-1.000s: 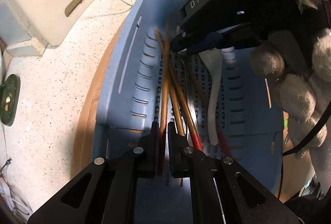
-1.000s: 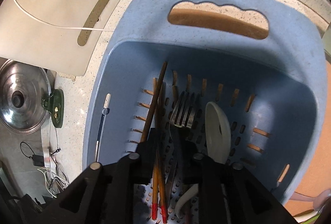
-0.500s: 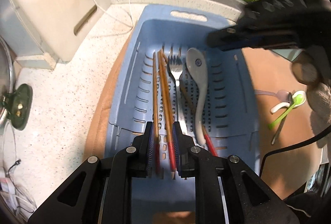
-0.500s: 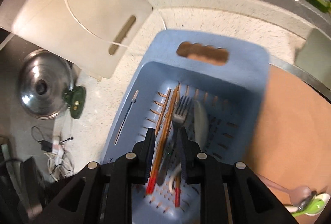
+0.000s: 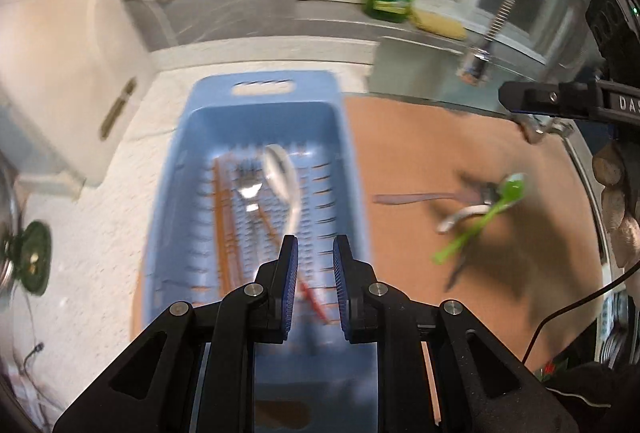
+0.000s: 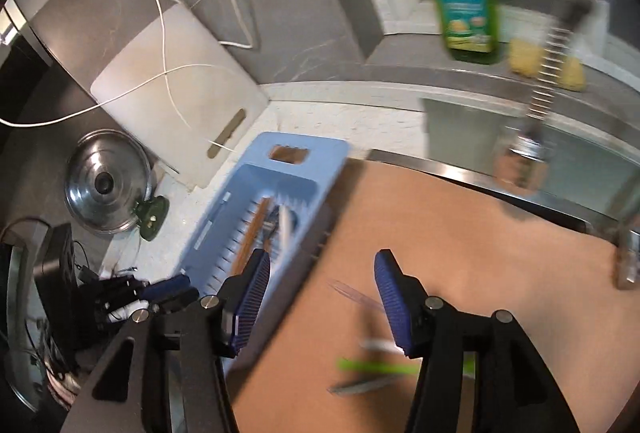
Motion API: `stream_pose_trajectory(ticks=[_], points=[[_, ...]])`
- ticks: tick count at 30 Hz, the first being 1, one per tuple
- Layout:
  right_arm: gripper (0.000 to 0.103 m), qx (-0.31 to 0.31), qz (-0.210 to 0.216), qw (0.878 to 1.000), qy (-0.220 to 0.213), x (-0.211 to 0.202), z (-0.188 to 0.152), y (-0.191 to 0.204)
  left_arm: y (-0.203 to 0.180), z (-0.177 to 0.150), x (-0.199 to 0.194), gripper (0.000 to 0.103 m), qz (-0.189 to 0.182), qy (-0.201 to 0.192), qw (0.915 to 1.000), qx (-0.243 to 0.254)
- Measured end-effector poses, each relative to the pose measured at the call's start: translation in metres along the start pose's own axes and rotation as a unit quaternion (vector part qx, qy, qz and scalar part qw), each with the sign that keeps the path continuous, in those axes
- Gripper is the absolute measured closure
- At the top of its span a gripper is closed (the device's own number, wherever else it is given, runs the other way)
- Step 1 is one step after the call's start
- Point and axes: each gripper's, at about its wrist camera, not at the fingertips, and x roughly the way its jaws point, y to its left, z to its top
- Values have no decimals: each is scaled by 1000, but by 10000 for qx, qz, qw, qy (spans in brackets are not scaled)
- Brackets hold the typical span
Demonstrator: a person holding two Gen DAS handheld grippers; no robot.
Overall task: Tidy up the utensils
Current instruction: 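Move both tools back over the remaining spoons on the cloth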
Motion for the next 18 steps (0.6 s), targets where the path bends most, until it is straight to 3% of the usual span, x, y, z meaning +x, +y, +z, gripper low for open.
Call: stream_pose_trajectory(ticks=[11,18], points=[[52,834,-351,9957,181,-43,-65,-86,-82,6,32,86,-550,314,9944,844],[53,1740,-339,9835,373,-44,-100,-124,-123,5,55,86,-962,602,9870,1140]])
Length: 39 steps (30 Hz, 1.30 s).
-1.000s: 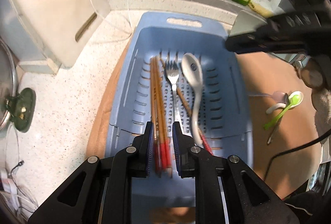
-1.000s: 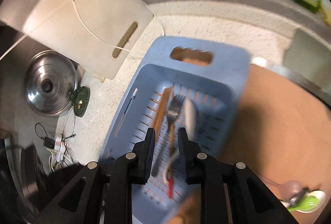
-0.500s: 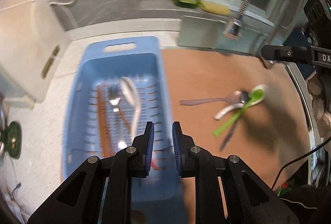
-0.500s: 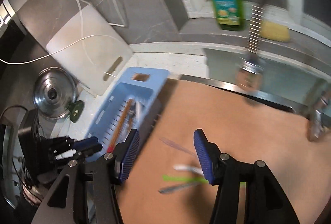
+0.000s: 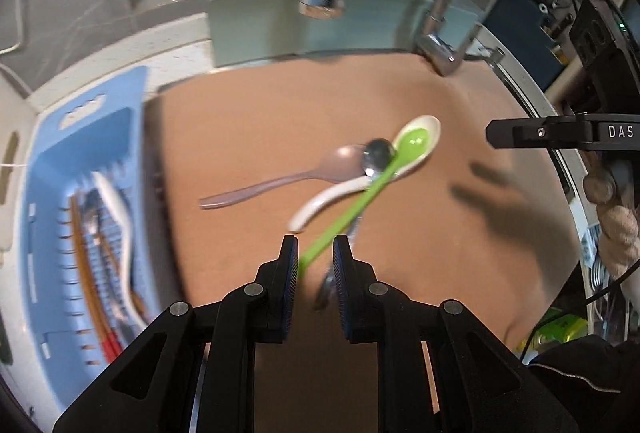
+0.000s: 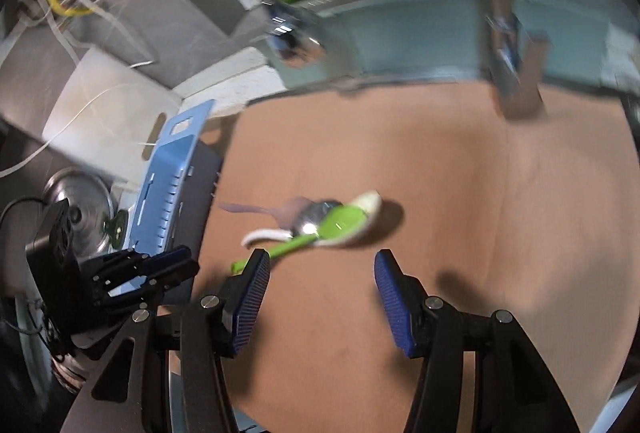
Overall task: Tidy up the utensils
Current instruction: 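Move both tools back over the remaining spoons on the cloth, then close the right tool on the white ceramic spoon's bowl and lift it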
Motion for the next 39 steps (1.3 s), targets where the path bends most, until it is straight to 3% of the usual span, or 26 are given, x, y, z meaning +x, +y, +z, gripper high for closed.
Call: stream_pose_trajectory(ticks=[6,11,17,26,35,39], points=[[64,754,289,9967,108,12,-5,-26,-22,-6,16,86,-227,222,9993,177],[68,969,279,9948,105,23,0,-28,-18,-5,20,86,-75,235,9997,69],[68,1110,205,9935,161,34,13,-35,-13,-8,12,87,-81,173,9998,-63],[69,1172,-42,9921,437,52,24,-40,-44,-15,34,87,-403,407,9983,137],[95,1200,-241,9904,635,59,33,-41,-47,-10,42,87,-426,417,9981,149],[96,1130,-379,9897,788,61,35,-39,-50,-8,45,87,-388,424,9981,216]])
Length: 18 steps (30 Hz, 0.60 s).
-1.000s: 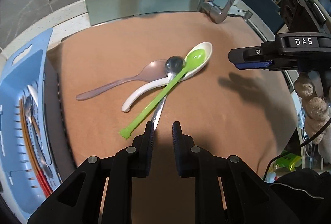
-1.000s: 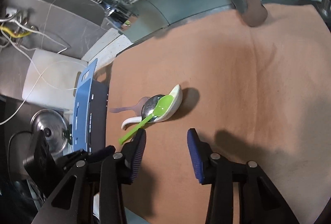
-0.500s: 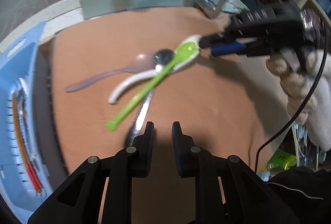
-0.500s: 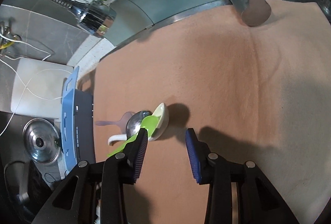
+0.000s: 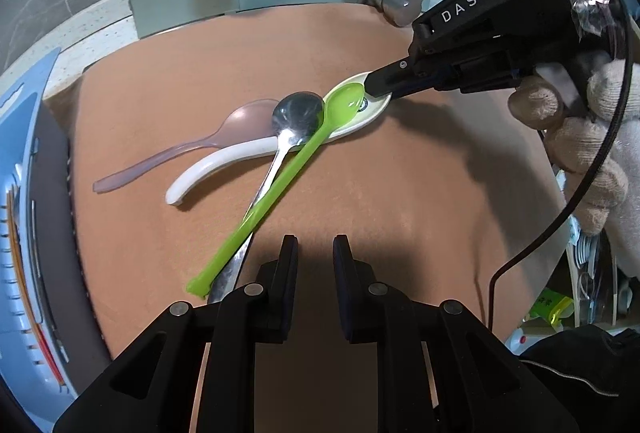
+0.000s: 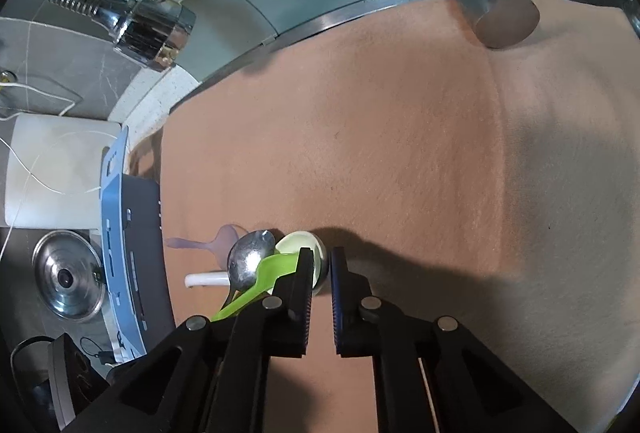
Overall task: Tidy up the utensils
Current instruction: 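Close the right tool on the white ceramic spoon's bowl and lift it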
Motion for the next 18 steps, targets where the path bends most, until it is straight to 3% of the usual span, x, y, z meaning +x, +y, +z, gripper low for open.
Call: stream_pose_trajectory(ticks=[11,18], points=[[98,-613,-792,9950,-21,-16,5,7,17,5,4,87,363,-16,9993,-107],[98,-913,-1202,9885,34,-24,8,-5,19,7,0,87,345,-71,9993,-109]])
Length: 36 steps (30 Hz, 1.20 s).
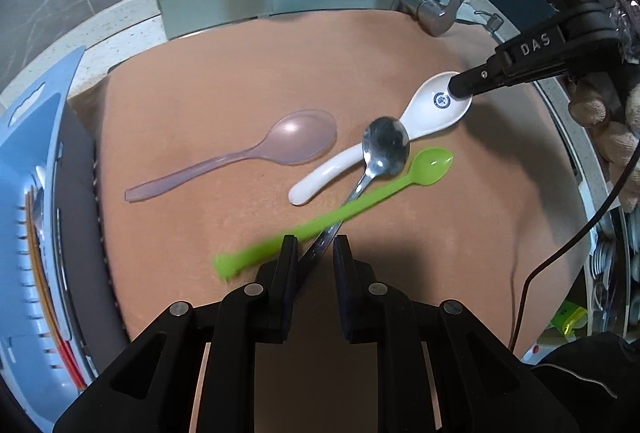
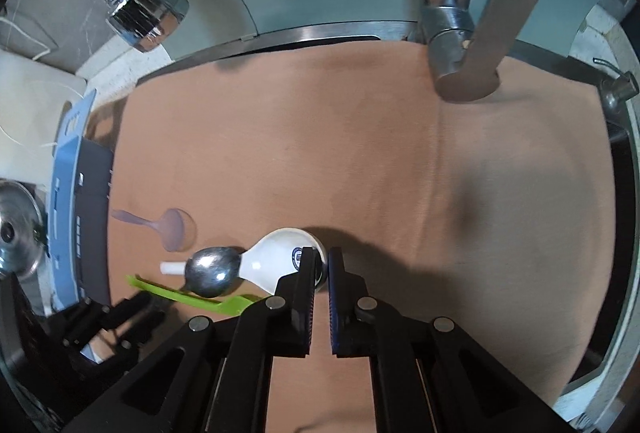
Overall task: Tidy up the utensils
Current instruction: 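Close the right tool on the white ceramic spoon's bowl and lift it, then close the left tool on the white spoon's handle while the right tool holds the bowl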
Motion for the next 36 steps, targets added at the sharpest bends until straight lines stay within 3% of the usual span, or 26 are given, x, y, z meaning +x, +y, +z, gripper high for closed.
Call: stream_pose_trajectory(ticks=[6,15,24,36], points=[[97,-49,-64,9999,-74,-5,4,-7,1,17,-2,87,65,-98,9998,171],[97,114,130,9998,-115,-2,8,-12,-11,35,22,87,198,240,9951,936],[97,118,269,9995,-133,0,14,-13,-15,45,37,87,214,444,9927,1100],[96,285,448,9986,25,7,19,-15,-25,52,43,87,330,403,9900,1313]])
